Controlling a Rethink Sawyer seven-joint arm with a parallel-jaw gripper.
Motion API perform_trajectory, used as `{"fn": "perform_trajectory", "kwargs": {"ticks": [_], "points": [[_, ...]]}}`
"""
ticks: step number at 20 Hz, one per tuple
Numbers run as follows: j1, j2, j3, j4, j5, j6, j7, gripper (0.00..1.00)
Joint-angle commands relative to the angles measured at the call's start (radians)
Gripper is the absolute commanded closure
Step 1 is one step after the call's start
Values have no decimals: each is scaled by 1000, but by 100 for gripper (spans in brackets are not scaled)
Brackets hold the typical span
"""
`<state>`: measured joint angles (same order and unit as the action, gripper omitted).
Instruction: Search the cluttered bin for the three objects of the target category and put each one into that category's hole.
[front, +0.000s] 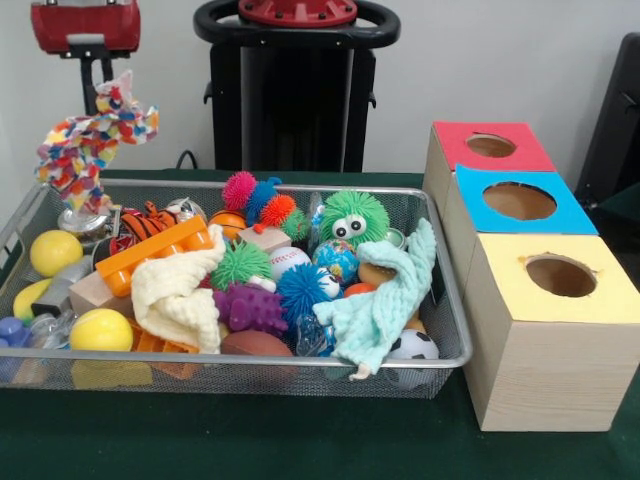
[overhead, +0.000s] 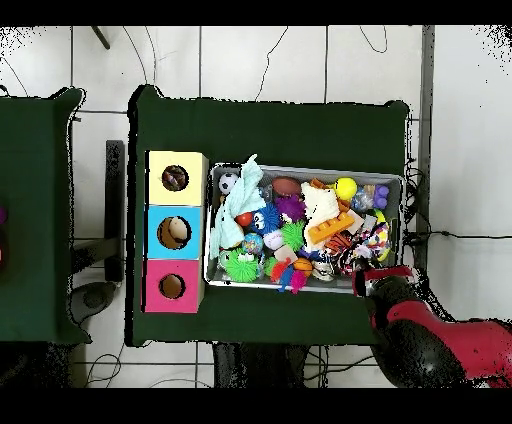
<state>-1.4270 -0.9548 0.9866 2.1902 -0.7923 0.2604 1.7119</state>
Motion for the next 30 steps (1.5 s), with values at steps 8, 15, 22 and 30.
{"fn": "perform_trajectory", "kwargs": {"ticks": [8, 15, 22, 30], "points": [[276, -232, -190, 173, 57, -98, 216, 100], [349, -255, -289, 138, 75, -95, 198, 100], [428, -310, -357, 155, 125, -105, 200, 100], [599, -352, -503, 150, 159, -91, 245, 100]]}}
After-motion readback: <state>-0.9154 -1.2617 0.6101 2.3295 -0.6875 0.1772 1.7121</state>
